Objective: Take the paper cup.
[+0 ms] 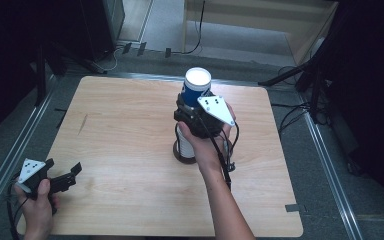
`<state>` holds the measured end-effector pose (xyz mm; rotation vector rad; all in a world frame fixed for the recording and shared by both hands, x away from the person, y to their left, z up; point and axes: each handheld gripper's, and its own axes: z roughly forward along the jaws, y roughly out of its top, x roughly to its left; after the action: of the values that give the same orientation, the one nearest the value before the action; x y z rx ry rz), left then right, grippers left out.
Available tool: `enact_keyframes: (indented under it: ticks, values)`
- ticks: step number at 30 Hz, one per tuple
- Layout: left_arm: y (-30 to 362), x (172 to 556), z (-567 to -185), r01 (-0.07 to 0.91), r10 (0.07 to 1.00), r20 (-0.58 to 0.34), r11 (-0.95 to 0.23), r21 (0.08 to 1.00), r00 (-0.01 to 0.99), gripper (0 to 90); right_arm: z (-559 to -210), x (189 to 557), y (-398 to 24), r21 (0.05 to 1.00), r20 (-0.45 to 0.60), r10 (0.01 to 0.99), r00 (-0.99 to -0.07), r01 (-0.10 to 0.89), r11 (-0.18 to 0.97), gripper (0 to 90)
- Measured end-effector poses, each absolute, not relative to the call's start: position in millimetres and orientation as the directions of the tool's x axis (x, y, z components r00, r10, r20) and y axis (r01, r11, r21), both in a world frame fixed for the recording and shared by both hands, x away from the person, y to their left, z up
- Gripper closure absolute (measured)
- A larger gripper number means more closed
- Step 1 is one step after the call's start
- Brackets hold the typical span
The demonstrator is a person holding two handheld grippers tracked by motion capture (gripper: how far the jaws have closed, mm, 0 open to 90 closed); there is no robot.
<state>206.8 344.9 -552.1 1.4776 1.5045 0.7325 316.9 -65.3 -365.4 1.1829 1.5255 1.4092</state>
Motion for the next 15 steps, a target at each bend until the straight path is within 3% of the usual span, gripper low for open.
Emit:
enact_keyframes:
  ticks: [15]
  values:
    - [346,206,-552,0.455,0.978,-0.188,0.127,0.881,0.092,1.9,-352,316,-62,0.996,0.039,0.957,-0.287,0.092,-0.013,20.5]
